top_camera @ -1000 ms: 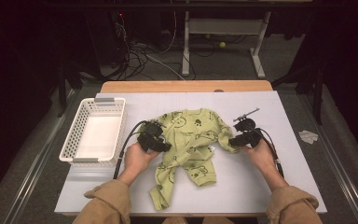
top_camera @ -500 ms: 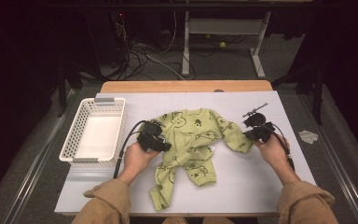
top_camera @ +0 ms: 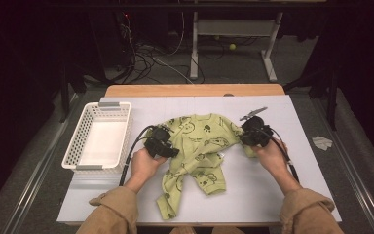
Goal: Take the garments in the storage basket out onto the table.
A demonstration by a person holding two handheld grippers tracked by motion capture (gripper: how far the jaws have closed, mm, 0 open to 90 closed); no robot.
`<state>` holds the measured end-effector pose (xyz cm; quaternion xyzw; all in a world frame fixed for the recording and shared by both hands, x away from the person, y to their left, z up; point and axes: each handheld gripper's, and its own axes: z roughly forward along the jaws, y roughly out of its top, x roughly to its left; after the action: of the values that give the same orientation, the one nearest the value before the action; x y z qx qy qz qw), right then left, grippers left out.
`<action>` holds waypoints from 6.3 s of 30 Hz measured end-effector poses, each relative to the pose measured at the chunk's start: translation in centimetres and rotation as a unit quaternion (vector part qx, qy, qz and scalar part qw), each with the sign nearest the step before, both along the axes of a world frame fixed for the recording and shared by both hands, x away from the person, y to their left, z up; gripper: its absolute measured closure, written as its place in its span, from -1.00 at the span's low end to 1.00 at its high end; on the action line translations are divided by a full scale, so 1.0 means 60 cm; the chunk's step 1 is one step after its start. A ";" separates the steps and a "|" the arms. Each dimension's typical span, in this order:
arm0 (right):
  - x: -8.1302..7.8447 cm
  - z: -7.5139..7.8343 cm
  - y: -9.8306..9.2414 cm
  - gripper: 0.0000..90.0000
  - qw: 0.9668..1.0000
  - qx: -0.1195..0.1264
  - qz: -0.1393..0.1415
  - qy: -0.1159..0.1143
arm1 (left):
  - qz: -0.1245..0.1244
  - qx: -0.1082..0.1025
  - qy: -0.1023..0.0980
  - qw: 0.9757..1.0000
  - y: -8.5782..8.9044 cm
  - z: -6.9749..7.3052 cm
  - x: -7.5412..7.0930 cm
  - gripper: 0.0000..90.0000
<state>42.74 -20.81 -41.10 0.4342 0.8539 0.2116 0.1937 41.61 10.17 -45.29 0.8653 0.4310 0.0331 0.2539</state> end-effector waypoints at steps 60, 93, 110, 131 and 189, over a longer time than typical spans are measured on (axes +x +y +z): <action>0.046 -0.054 0.045 1.00 0.998 -0.032 -0.003 0.061 | 0.070 -0.055 -0.016 0.996 0.059 0.066 0.061 0.18; 0.060 -0.055 0.020 1.00 0.997 -0.062 -0.038 0.036 | 0.032 0.031 0.015 0.999 0.012 0.006 0.085 0.79; 0.067 -0.046 0.040 1.00 0.998 -0.013 -0.029 0.052 | 0.074 0.063 -0.006 0.995 0.052 0.035 0.097 0.90; 0.048 -0.012 0.031 0.68 0.998 0.047 0.002 0.036 | 0.065 0.006 -0.034 0.997 0.040 0.064 0.090 0.29; 0.042 -0.006 -0.122 0.75 0.993 0.018 -0.118 -0.014 | 0.016 -0.012 -0.002 1.000 0.011 0.028 0.072 0.46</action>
<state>45.25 -28.14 -41.46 0.5325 0.7901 0.2081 0.2213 45.91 10.82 -43.63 0.8553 0.4445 0.0335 0.2641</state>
